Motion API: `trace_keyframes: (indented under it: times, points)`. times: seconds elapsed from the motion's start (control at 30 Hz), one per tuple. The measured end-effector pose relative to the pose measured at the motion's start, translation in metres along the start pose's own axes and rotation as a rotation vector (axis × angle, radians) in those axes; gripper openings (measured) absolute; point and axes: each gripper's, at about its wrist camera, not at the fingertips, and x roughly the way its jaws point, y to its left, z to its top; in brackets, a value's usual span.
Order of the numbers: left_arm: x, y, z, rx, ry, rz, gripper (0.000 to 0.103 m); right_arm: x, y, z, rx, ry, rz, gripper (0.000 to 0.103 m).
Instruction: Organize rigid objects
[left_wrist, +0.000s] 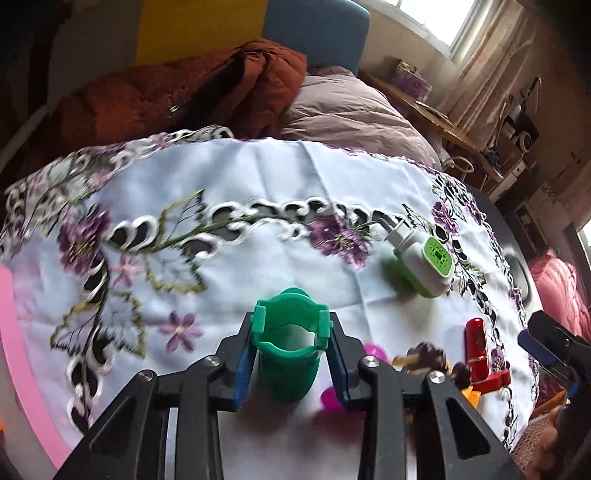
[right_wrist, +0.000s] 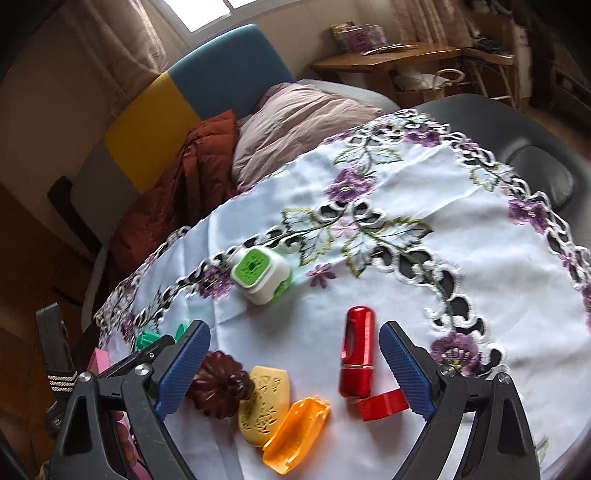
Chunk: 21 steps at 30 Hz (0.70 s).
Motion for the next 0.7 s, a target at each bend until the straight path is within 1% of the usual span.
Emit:
trace_keyframes:
  times: [0.07, 0.17, 0.3, 0.37, 0.43, 0.5, 0.57, 0.6, 0.67, 0.7]
  points:
    - [-0.011, 0.009, -0.011, -0.008, -0.014, 0.017, 0.035, 0.004, 0.005, -0.002, -0.017, 0.022, 0.019, 0.094]
    - [-0.026, 0.017, -0.029, -0.019, -0.022, 0.023, 0.035, 0.01, 0.007, -0.005, -0.021, 0.053, 0.043, 0.094]
    - [-0.045, 0.022, -0.052, -0.031, -0.037, 0.009, 0.035, 0.013, 0.003, -0.005, -0.003, 0.068, 0.049, 0.094]
    - [-0.056, 0.02, -0.064, -0.018, -0.048, 0.003, 0.035, 0.012, -0.003, -0.003, 0.021, 0.058, 0.039, 0.092]
    - [-0.068, 0.016, -0.078, 0.001, -0.06, -0.004, 0.035, 0.005, -0.016, 0.0, 0.078, 0.022, 0.021, 0.092]
    - [-0.078, 0.014, -0.088, 0.016, -0.07, -0.01, 0.035, 0.0, -0.03, 0.002, 0.141, -0.003, -0.015, 0.089]
    - [-0.086, 0.012, -0.097, 0.025, -0.074, -0.023, 0.035, 0.0, -0.041, 0.002, 0.187, -0.001, -0.073, 0.08]
    - [-0.091, 0.011, -0.102, 0.026, -0.075, -0.03, 0.035, 0.001, -0.047, 0.002, 0.214, 0.007, -0.09, 0.077]
    - [-0.097, 0.009, -0.109, 0.033, -0.08, -0.045, 0.035, 0.004, -0.056, 0.002, 0.259, 0.027, -0.085, 0.071]
    - [-0.101, 0.008, -0.112, 0.036, -0.083, -0.05, 0.035, 0.006, -0.059, 0.001, 0.27, 0.037, -0.085, 0.069]
